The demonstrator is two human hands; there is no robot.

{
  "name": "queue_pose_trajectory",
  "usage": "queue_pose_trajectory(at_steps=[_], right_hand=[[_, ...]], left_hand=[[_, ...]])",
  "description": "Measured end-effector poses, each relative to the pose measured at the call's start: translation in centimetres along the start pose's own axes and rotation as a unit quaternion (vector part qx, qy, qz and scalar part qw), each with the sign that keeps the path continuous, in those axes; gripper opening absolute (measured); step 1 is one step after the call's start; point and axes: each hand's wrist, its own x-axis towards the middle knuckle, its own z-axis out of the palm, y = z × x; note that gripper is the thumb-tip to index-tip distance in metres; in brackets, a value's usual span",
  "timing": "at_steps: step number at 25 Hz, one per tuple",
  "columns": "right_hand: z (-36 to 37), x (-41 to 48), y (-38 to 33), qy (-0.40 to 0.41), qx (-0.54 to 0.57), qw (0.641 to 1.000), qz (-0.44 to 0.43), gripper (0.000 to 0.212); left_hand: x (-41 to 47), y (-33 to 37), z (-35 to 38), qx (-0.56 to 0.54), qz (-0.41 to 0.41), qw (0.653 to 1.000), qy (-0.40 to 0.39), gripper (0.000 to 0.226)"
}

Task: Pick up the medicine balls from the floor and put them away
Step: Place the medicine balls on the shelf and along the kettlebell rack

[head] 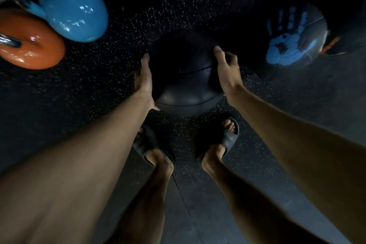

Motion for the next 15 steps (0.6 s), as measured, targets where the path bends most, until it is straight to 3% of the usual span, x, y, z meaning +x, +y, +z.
queue_pose_trajectory(at_steps=[4,10,15], right_hand=[[-1.0,-7.7,-5.9,0.013,0.035,0.999,-0.020,0.080],[-3.8,-25.0,-20.1,0.046,0.101,0.991,-0.079,0.072],[-5.7,-37.6,-30.6,0.027,0.134,0.982,-0.129,0.093]], left_hand=[[-8.6,4.1,-2.8,0.027,0.059,0.998,0.001,0.136],[-26.9,13.5,-7.9,0.062,0.114,0.991,-0.020,0.118],[-40.9,18.7,-12.0,0.052,0.193,0.979,-0.045,0.110]])
